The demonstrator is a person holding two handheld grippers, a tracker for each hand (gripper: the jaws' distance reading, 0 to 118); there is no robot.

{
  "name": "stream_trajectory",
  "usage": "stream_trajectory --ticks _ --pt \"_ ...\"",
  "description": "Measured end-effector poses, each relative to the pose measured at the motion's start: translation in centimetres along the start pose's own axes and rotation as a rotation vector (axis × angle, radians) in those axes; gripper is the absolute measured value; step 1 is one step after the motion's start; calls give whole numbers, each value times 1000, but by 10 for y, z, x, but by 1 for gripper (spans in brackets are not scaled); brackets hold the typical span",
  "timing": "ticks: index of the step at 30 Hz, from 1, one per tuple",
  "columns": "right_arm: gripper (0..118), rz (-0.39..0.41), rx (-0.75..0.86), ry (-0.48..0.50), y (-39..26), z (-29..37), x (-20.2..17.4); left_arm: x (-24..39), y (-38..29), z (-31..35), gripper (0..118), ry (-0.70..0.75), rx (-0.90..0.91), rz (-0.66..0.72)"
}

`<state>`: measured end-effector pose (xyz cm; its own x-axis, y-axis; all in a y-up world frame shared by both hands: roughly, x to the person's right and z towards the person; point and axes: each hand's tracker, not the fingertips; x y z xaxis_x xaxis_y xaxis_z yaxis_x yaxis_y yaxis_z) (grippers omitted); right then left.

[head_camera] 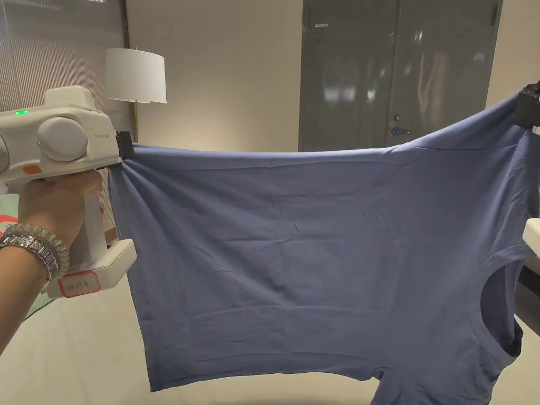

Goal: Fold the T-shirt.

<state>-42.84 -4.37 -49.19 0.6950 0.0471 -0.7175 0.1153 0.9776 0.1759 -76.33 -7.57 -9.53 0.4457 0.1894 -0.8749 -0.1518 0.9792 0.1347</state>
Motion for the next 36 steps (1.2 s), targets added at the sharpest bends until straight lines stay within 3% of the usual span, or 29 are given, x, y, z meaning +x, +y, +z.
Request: stream_trajectory --ticks 14,22,27,36 --pt "0 24 -80 65 -9 101 6 -33 -31 89 2 8 -66 -31" --pt "0 56 -188 137 -47 205 16 -66 -76 177 2 5 -137 -36" --pt "0 3 -287 171 -78 275 28 -87 -115 239 2 2 -200 -81" --pt "0 -7 -456 203 -132 392 46 -123 -204 349 2 -14 -382 -141"
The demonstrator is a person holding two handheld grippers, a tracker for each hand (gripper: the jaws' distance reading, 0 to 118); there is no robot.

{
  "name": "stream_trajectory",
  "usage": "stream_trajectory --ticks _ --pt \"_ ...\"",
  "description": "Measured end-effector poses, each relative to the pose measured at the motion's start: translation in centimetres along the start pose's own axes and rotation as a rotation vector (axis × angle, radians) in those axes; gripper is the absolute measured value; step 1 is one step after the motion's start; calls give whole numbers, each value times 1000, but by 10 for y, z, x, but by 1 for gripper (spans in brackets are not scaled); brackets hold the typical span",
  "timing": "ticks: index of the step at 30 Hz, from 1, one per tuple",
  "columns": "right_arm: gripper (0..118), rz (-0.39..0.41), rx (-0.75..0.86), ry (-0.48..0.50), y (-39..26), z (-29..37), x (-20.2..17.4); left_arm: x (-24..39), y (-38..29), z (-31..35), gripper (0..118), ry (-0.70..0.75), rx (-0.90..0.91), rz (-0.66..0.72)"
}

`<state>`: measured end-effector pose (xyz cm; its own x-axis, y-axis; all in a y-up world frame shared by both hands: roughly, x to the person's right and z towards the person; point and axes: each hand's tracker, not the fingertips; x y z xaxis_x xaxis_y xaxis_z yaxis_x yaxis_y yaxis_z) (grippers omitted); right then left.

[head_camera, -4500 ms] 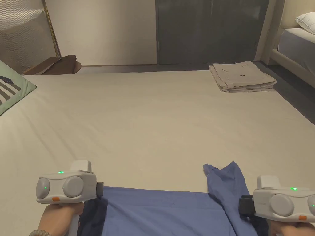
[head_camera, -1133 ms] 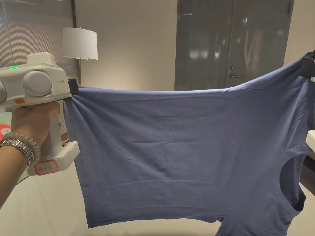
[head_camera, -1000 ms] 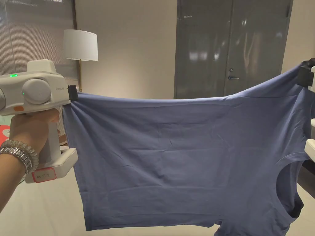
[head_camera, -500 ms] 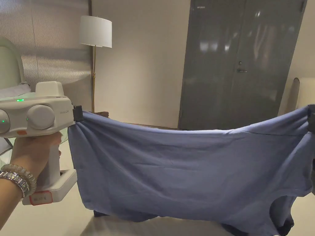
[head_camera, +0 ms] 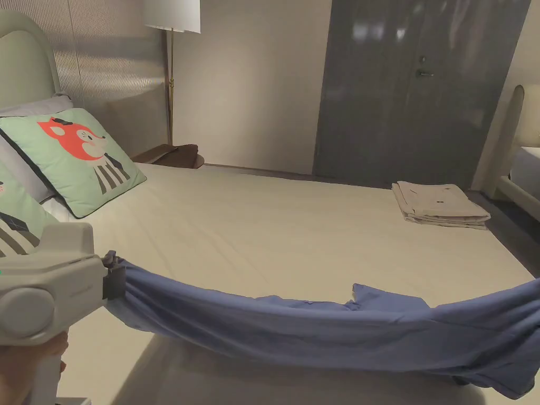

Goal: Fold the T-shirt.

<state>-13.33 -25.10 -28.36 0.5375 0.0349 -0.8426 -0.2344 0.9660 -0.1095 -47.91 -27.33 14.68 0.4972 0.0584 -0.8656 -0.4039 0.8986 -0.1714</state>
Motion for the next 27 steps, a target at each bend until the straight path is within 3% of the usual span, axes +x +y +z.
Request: stream_trajectory --ticks 13,15,22,27 --pt "0 -3 -391 23 -158 56 -8 -31 -161 14 2 -1 -375 15" --pt "0 22 -457 16 -176 58 -8 -33 -175 11 2 -2 -429 1" --pt "0 -59 -625 -3 -223 50 10 -33 -199 2 2 20 -527 -12" --pt "0 -68 -652 -16 -236 44 16 -37 -206 0 3 28 -549 -35"
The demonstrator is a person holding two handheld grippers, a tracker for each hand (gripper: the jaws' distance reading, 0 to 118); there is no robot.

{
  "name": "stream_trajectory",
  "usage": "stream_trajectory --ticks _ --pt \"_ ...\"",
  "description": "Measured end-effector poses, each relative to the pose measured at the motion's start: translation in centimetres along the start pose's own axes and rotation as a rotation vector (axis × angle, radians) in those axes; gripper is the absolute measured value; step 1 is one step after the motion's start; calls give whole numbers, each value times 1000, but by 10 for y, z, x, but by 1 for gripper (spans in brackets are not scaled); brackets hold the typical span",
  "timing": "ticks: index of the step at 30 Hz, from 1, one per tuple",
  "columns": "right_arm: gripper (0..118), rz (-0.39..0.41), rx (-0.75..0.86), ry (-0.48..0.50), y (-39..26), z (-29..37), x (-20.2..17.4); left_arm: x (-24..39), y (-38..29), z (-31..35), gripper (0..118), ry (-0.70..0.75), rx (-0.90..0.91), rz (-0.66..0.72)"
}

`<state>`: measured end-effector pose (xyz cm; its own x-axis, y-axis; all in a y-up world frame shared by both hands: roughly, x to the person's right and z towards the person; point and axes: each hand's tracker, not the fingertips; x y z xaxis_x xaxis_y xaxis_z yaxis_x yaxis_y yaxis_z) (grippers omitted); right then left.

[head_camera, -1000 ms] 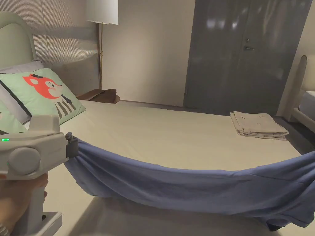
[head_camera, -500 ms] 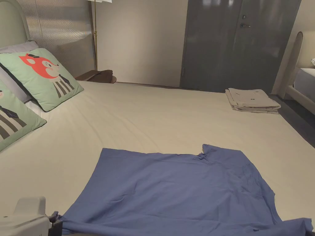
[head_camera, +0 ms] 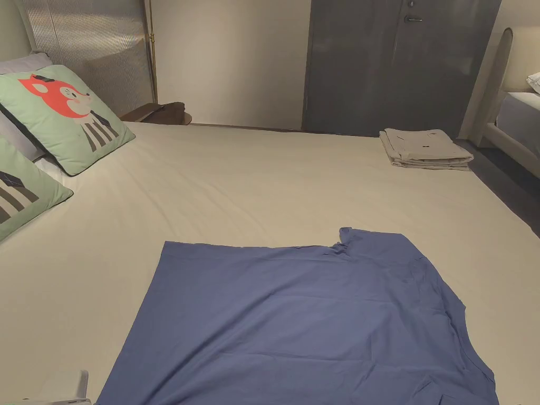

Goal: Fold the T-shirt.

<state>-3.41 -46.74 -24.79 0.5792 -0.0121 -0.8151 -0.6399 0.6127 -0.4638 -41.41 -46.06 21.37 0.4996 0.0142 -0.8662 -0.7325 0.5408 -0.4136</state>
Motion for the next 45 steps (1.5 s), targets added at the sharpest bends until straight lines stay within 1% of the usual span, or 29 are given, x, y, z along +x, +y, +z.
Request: stream_trajectory --ticks 2,3,4,5,6,7,8,9,14,15,16,17,18,19,20,21,24,29,33,34,35,36,37,38,39,42,43,44,45 --pt "1 -6 3 -3 0 0 0 -1 -1 0 3 -4 2 7" --pt "1 -9 3 -6 0 2 -1 -2 -1 1 6 -4 8 10" --pt "1 -8 7 -10 0 3 -2 -3 -2 1 13 6 16 13" --pt "6 -9 17 -12 0 4 -2 -3 -3 3 27 12 29 17" --pt "30 -20 37 -4 -1 9 -2 -4 -3 8 54 19 66 21" --pt "57 -35 89 -23 2 15 -4 -5 -3 15 74 21 111 34" --pt "77 -32 137 -37 3 22 -5 -6 -2 21 90 3 164 49" --pt "78 -26 207 -37 6 32 -7 -7 1 31 100 -19 227 65" --pt "78 15 525 -102 35 71 -30 10 21 79 99 13 523 69" --pt "78 22 565 -102 48 83 -45 14 25 88 96 13 570 66" --pt "76 14 609 -106 53 89 -50 19 29 95 87 6 609 70" --pt "68 12 648 -97 57 93 -54 21 31 102 73 -8 642 73" --pt "46 15 678 -82 60 96 -58 24 34 107 43 -15 668 75" --pt "24 12 698 -65 65 93 -58 26 36 110 17 -13 676 74" --pt "7 8 700 -63 68 94 -61 29 38 111 2 -11 675 70" --pt "1 6 695 -64 70 93 -64 30 40 112 1 -9 678 68" --pt "0 8 701 -37 74 90 -70 30 40 112 0 -44 663 51" --pt "0 -7 665 -19 70 74 -68 25 28 102 0 -27 598 27" --pt "0 -6 619 -14 64 61 -65 14 14 82 1 -58 422 25" --pt "0 -5 608 -14 62 59 -64 13 9 75 8 -57 377 16" --pt "0 -4 597 -14 60 59 -65 13 4 69 31 -48 327 -6" --pt "0 -7 589 -12 59 57 -64 10 -1 61 74 -41 274 -27" --pt "0 -10 581 -11 57 55 -63 9 -7 53 98 -37 228 -38" --pt "0 -10 572 -12 56 54 -61 8 -13 48 105 -45 195 -51" --pt "0 -5 565 -12 58 61 -67 8 -19 45 103 -59 186 -54" --pt "0 -10 547 -9 54 59 -66 4 -31 27 103 -37 111 -57" --pt "0 -11 541 -9 52 58 -66 4 -34 22 100 -42 87 -58" --pt "0 -9 537 -13 50 58 -66 1 -36 17 91 -46 74 -51" --pt "0 -9 532 -16 49 58 -65 1 -38 14 73 -50 65 -50"
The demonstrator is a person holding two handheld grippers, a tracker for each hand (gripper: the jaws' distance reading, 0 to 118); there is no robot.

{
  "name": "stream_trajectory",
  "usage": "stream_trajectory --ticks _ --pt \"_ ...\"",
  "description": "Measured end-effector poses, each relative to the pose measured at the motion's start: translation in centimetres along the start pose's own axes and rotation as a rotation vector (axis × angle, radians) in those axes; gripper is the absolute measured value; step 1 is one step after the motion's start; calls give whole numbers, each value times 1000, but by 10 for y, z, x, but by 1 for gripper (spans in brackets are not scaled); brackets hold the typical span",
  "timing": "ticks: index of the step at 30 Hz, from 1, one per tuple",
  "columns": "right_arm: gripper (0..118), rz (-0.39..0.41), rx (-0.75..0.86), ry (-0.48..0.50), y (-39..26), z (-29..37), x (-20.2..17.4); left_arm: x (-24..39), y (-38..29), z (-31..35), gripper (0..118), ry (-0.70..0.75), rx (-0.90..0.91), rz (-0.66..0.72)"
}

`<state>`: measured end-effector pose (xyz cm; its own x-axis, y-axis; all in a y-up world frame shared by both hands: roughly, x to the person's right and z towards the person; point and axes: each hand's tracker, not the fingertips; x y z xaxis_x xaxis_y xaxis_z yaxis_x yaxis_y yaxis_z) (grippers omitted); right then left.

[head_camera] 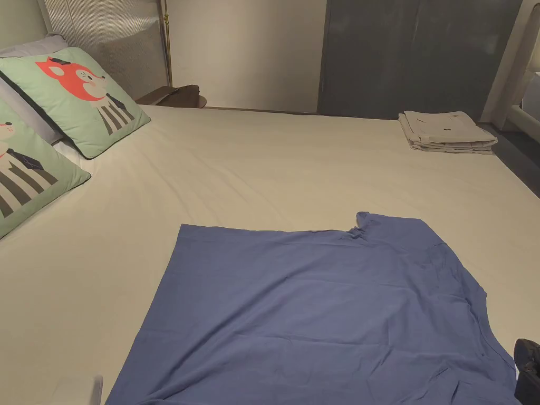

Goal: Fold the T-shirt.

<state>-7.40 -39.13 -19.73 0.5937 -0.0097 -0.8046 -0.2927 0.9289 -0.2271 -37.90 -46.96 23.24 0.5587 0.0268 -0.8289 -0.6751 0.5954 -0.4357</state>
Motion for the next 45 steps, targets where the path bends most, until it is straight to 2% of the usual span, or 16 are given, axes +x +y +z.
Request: stream_trajectory --ticks 3,5,6,7,8,9,10,11,18,20,22,24,25,27,36,45 --pt "0 -2 -17 -4 -8 1 6 0 -3 -8 30 17 -15 -4" --pt "0 -2 -27 -7 -11 1 8 -1 -2 -8 19 25 -13 1" --pt "0 -2 -34 -8 -8 3 7 -2 -1 -7 5 19 -9 10" --pt "3 -3 -44 -10 -10 3 8 -1 0 -2 4 9 2 20" --pt "18 -4 -60 -16 -11 2 9 -1 2 -1 4 9 12 27" --pt "61 -2 -94 -24 -14 0 10 -2 4 1 4 17 20 29" --pt "88 0 -141 -27 -15 0 11 -4 6 2 4 8 21 33" --pt "95 -3 -185 -26 -19 -3 13 -4 7 4 4 0 23 42" --pt "92 8 -394 -22 -73 -16 41 -1 10 9 4 -9 43 59" --pt "85 -15 -409 -17 -81 -15 47 3 11 11 4 -9 44 59" --pt "55 -53 -414 8 -85 -13 51 4 12 12 4 -10 46 61" --pt "16 -72 -389 46 -85 -10 50 5 15 15 4 -12 51 73" --pt "9 -56 -370 48 -83 -9 47 4 17 17 4 -16 54 85" --pt "7 -12 -311 49 -71 -8 37 4 25 20 4 -23 66 105" --pt "7 -76 -196 55 5 -55 32 6 99 14 4 -17 157 157" --pt "6 -91 -256 29 31 -162 36 10 176 -54 4 6 113 192"
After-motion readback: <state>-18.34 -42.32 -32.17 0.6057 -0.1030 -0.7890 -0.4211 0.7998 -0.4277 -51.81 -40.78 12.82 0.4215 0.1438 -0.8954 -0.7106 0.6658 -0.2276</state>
